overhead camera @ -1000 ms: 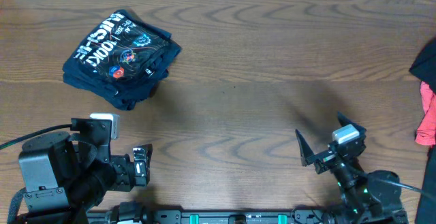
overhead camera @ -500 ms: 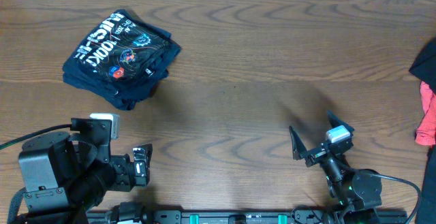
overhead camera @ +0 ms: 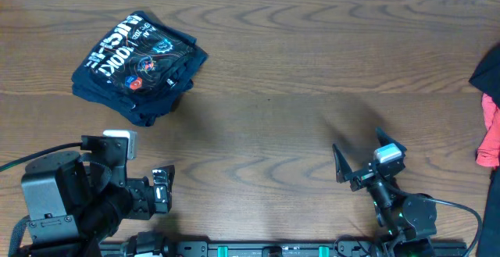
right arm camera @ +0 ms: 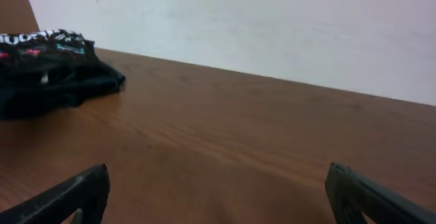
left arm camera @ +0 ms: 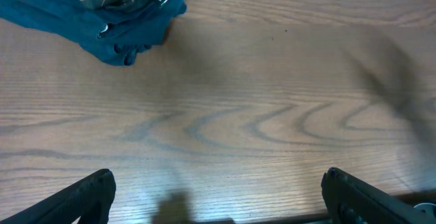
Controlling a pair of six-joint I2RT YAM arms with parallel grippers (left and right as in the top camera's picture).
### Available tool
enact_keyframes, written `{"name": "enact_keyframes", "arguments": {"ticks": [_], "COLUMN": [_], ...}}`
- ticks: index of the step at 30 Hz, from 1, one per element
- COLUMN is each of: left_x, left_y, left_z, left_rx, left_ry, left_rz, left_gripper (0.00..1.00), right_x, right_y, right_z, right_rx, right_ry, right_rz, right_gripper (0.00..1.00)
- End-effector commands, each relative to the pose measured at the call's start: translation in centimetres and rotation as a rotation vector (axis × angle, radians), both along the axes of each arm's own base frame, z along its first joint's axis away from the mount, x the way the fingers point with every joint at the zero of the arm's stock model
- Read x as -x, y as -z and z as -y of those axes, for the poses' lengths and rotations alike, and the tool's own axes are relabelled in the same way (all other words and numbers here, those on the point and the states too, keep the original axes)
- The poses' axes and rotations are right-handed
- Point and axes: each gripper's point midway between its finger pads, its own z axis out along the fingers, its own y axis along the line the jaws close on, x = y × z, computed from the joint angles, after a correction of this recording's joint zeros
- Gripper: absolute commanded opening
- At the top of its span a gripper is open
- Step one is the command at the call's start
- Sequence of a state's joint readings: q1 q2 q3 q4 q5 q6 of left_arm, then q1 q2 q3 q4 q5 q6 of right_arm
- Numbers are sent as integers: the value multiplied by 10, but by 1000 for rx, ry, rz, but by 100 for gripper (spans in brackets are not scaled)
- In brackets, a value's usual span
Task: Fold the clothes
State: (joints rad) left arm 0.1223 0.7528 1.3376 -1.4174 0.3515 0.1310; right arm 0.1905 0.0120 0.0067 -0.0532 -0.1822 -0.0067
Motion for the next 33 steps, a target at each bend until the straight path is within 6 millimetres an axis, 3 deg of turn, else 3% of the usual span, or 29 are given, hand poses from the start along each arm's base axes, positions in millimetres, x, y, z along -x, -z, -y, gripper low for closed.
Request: {"name": "enact_keyframes", "arguments": {"ticks": [1,23,30,33], "left_x": [0,-4,-62,-82], "left_y": [-1,-3,-33,-37], "left_z": [-1,-6,15,27], "left_rx": [-6,-56,-29,2], "left_ry": [-2,3,121,179], "left_rz": [0,22,340,522], "left_gripper": [98,98,98,98], "right_x": [-1,-1,-1,-1], "right_y": [1,1,1,1], "right_z": [4,4,4,4], "right_rx": [-15,-15,-15,-15], "right_ry": [19,19,19,19], "right_rz": [-9,-10,-10,-10], "right_gripper": [99,99,99,99]}}
